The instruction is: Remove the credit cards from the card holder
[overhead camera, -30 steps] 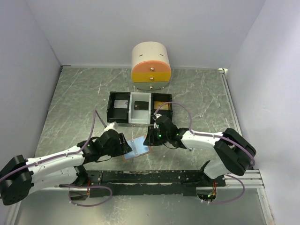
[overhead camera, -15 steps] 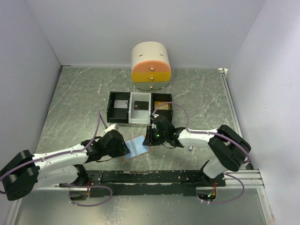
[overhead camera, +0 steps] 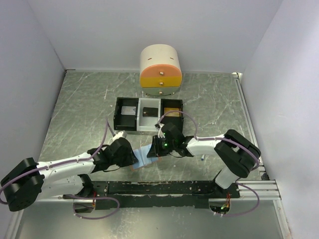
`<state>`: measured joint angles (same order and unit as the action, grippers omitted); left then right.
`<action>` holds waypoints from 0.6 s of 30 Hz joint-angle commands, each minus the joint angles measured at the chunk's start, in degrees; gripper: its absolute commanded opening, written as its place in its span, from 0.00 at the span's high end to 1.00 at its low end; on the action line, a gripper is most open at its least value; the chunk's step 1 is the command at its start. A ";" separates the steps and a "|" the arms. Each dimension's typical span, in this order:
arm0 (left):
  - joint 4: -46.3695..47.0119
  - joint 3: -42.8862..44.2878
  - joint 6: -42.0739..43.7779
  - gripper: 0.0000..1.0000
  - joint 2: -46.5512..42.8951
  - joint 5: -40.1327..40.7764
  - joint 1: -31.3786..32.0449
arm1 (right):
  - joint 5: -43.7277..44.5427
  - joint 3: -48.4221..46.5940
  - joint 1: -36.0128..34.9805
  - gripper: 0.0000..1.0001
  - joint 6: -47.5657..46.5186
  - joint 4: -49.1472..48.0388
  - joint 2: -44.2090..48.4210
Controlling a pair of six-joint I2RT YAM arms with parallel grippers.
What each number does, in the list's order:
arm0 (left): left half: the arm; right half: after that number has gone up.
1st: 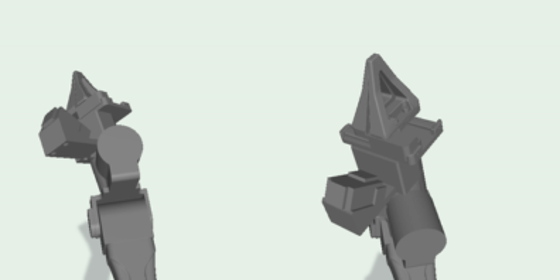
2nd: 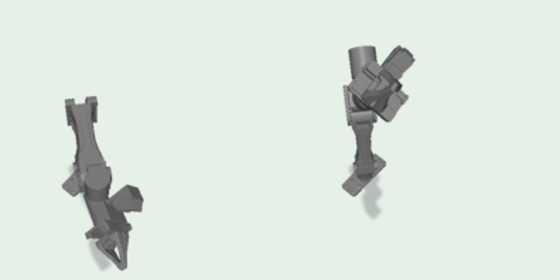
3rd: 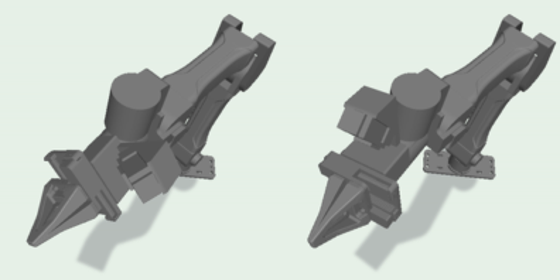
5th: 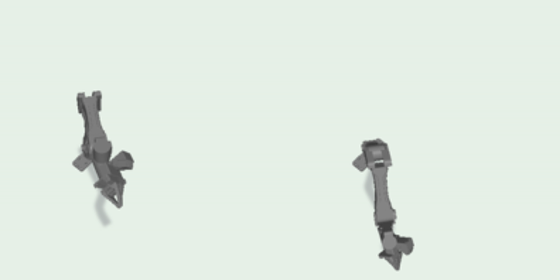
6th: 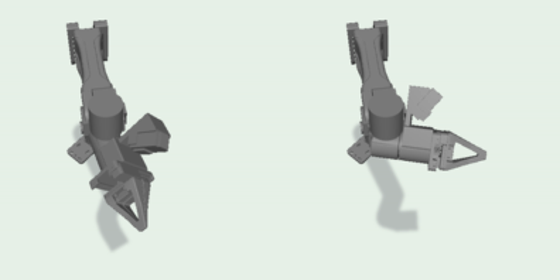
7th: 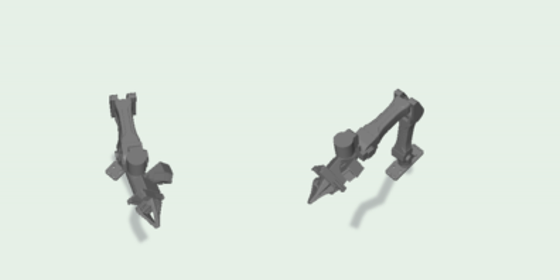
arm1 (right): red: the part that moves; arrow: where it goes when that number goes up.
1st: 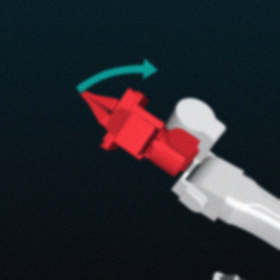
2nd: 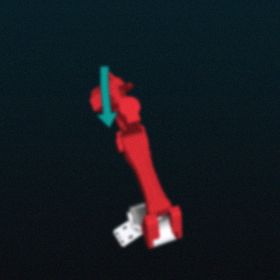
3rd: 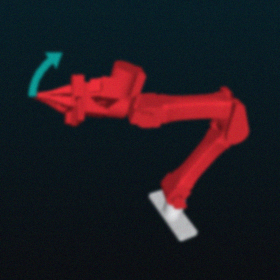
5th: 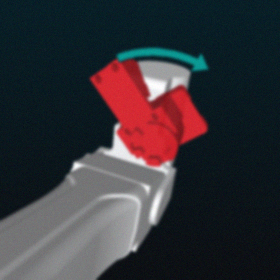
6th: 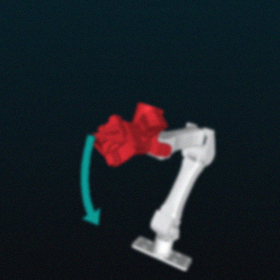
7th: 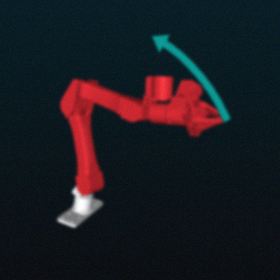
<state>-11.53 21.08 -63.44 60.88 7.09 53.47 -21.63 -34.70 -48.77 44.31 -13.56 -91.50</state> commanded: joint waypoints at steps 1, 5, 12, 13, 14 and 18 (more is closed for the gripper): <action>0.08 0.76 1.12 0.57 1.57 0.40 0.16 | -3.99 -0.16 -0.34 0.82 1.65 -3.51 0.63; 0.90 0.62 1.13 0.58 1.91 0.14 0.16 | -6.77 -1.32 -0.31 0.87 1.30 -4.44 0.85; -0.75 0.77 0.78 0.58 0.23 0.85 0.15 | 2.86 -6.70 -0.94 0.74 -3.33 8.14 1.10; -1.32 0.70 0.66 0.58 -0.32 1.08 0.20 | 8.31 -6.54 -0.80 0.69 -4.49 11.52 2.84; -1.80 0.55 0.56 0.58 -1.03 1.35 0.22 | 13.27 -6.26 -0.49 0.60 -5.31 14.22 4.48; -2.18 -0.85 -0.28 0.58 -3.84 2.37 0.24 | 17.68 -7.46 0.32 0.46 -9.13 20.49 5.28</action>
<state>-12.08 21.19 -63.46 59.57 7.51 53.47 -13.82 -40.40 -49.08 40.25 -3.57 -87.11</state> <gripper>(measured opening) 0.422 0.524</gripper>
